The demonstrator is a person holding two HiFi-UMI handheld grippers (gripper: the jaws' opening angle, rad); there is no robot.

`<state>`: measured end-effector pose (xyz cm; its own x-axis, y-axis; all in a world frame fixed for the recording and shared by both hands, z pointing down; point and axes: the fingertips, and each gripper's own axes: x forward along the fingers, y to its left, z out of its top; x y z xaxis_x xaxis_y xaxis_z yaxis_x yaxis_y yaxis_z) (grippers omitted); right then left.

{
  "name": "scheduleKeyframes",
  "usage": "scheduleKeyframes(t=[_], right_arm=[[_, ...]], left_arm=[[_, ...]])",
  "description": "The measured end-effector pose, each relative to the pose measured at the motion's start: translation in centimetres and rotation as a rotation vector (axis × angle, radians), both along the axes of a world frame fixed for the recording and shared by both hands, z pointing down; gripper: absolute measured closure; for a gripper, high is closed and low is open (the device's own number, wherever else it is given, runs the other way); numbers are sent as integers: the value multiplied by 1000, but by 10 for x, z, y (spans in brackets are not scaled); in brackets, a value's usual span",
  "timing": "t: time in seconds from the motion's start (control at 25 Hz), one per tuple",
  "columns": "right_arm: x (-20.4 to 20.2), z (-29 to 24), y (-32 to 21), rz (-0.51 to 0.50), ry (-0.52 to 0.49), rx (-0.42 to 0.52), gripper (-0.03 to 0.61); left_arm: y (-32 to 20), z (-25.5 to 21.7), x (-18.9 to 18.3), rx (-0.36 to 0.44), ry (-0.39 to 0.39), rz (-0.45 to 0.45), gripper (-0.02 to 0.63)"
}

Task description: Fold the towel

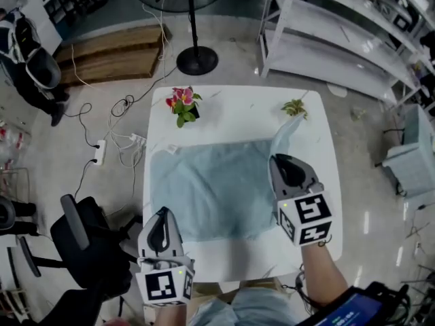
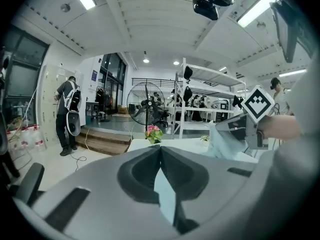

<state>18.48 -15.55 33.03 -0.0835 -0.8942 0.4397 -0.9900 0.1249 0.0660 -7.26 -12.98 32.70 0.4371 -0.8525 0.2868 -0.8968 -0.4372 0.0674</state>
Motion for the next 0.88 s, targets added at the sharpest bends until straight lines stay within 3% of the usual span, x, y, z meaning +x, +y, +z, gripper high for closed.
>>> scheduleKeyframes(t=[0.36, 0.56, 0.88], right_arm=[[-160, 12, -42, -174, -46, 10, 542], [-252, 51, -51, -285, -63, -56, 541], [-311, 138, -60, -328, 23, -179, 540]], left_arm=[[4, 8, -97, -7, 27, -92, 607], [21, 30, -147, -87, 35, -153, 607], [28, 57, -188, -139, 73, -182, 607]])
